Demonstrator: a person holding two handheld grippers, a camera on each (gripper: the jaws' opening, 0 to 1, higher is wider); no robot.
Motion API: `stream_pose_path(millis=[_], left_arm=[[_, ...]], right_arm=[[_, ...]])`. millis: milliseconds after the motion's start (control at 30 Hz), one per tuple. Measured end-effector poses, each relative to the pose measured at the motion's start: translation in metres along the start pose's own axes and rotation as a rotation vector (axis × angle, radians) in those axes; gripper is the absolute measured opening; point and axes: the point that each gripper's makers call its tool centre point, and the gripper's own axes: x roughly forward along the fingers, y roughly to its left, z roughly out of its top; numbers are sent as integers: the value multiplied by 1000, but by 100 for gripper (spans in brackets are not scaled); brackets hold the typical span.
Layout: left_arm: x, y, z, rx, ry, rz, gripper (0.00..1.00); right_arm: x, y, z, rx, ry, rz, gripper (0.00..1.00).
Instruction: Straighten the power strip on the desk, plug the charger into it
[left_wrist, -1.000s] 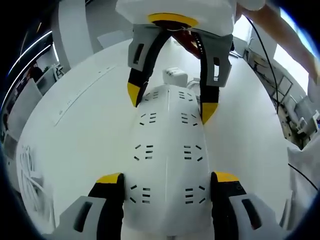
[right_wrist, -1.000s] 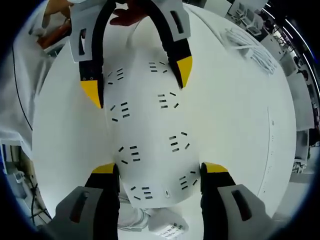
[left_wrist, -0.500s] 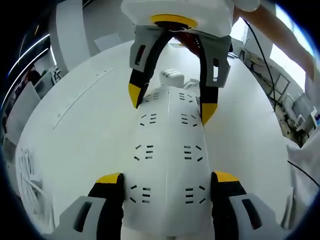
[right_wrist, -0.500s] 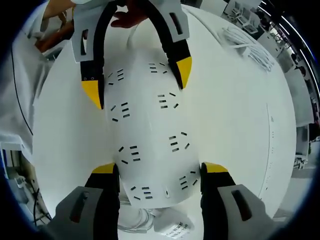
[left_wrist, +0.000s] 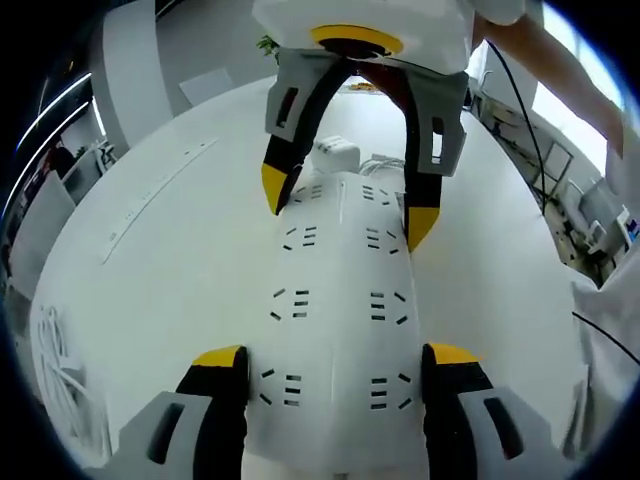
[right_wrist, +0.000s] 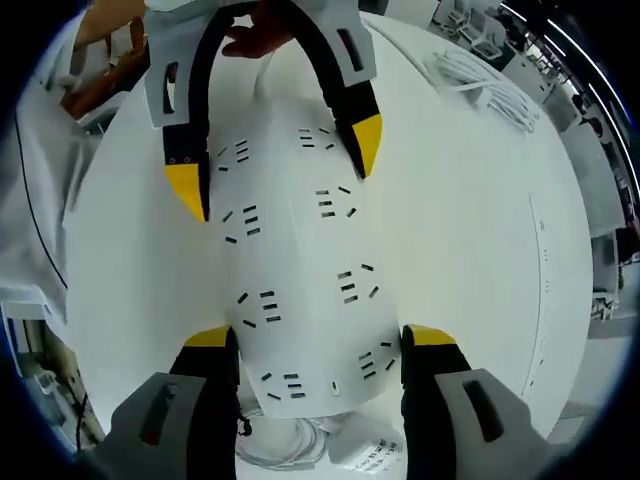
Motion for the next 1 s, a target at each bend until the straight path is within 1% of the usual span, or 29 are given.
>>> stream_pose_path(millis=[233,367,467,800,900,1000], left_arm=[[0,2,1,17,-4,-13,72],[0,3,0,34,-2,-25,72],[0,4,0,40,-5,-29,72],[0,3,-1,82,-16,-58,72],[0,2,-1,87,-15,-60,72],[0,2,-1,86,-16,-59,72]], right_arm=[[1,1,-1,26,8,-5,64],[0,5,-2,42,12,-10,64],[-1,11,-2,57,-9,-16,64],[-3,24,-1,121,-35,-38,64],[-3,24,0,120,-44,-40,65],[-2,24,2,85,-66,-19,65]])
